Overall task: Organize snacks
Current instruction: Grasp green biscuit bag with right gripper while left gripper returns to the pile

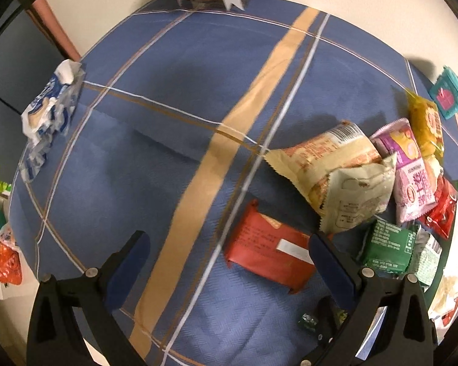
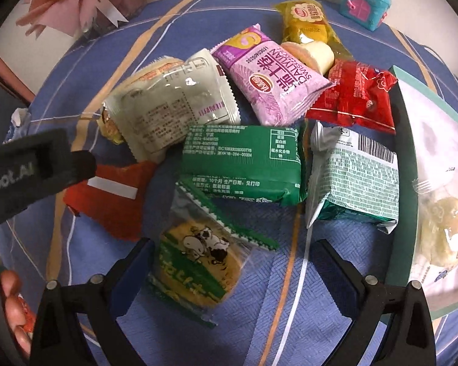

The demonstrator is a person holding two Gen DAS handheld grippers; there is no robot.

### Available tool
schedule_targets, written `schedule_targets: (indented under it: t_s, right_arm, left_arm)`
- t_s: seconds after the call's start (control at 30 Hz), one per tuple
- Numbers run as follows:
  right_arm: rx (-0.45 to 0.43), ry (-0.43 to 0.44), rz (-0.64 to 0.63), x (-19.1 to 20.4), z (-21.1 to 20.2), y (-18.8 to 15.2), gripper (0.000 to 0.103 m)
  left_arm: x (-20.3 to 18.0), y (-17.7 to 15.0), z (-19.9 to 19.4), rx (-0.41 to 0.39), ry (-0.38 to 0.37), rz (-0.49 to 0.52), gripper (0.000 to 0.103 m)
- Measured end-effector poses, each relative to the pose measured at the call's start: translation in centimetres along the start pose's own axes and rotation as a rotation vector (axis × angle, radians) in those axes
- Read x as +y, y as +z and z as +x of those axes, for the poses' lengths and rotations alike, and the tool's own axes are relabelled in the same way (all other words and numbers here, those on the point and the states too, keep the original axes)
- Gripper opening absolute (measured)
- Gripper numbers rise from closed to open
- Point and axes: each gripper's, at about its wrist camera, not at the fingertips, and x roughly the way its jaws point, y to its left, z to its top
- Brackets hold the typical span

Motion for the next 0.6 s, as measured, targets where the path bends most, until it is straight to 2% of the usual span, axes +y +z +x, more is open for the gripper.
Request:
schedule_targets:
  t_s: [0.2,0.4,0.6]
  right_arm:
    - [0.014,-0.037,-0.017,-0.5,0.3,-1.0,0.103]
    - [0.038,-0.050,-0.035,-0.9,0.5,-1.4,0.103]
    - [0.049,-0.053,-0.029,-3.5,0.3,-2.6,0.103]
  left_arm:
    - [-1.3,0.0,0.6,0.010,-0.033,0.048,0.103]
    - [-1.6,0.4,1.7,0.027,-0.062,0.053,0.103]
    - [-2.3,0.5,2.9,0.033,-0.059,0.095,0.103]
